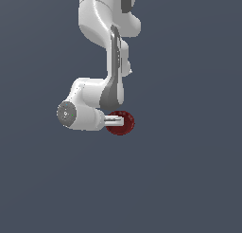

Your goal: Pick up the object and move it to a goal position.

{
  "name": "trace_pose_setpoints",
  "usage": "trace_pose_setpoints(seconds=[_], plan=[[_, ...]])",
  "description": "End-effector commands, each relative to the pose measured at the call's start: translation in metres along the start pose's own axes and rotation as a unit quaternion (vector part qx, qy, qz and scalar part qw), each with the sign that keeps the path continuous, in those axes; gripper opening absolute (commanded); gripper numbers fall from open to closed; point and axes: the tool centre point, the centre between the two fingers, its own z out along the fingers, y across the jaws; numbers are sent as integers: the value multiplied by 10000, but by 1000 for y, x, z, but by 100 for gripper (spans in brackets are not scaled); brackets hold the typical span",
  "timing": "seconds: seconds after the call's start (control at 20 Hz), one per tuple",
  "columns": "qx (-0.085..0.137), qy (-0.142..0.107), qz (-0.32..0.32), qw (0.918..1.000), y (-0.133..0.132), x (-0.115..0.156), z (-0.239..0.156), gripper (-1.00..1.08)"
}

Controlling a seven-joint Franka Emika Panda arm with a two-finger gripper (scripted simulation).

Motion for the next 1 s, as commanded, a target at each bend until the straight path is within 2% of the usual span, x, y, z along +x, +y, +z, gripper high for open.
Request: trace_pose_setpoints(seconds=[0.0, 0.25, 0.5, 0.7, 0.95], plan=[[250, -252, 11, 9994, 7, -1, 7, 28], [690, -649, 5, 9955, 18, -4, 18, 28], [1013, -909, -19, 9907, 26, -7, 25, 28], [1174, -1030, -38, 9877, 29, -8, 27, 28], [1247, -1083, -47, 9863, 30, -9, 29, 28]])
